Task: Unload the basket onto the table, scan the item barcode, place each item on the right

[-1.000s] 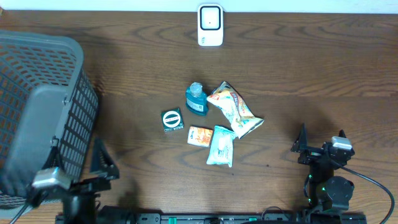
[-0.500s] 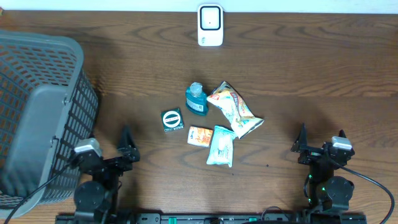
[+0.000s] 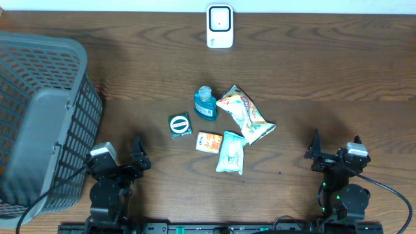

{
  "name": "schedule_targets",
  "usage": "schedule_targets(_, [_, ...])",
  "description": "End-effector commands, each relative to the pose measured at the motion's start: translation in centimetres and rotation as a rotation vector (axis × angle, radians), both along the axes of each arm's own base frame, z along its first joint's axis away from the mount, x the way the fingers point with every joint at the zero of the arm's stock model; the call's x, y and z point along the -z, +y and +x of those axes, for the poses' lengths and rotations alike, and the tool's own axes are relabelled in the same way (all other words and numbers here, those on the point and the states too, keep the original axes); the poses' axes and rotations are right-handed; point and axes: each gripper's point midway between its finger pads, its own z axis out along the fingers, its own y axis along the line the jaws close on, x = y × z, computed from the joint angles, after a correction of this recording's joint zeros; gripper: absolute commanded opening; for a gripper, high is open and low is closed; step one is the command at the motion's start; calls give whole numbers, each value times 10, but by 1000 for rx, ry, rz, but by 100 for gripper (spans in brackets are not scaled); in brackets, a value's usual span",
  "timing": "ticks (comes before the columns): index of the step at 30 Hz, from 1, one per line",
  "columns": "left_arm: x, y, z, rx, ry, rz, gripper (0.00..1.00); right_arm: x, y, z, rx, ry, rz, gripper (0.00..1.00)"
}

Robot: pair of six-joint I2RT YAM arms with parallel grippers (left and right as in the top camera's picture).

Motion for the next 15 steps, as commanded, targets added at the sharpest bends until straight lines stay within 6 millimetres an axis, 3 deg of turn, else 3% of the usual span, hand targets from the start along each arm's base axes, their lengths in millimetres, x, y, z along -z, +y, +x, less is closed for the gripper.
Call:
schedule_targets(1, [1, 6, 0, -35, -1, -4, 98, 0, -2, 0, 10, 2, -12, 99])
schedule_targets(15, [4, 6, -1, -35, 9, -2, 98, 0, -2, -1, 11, 2, -12, 99])
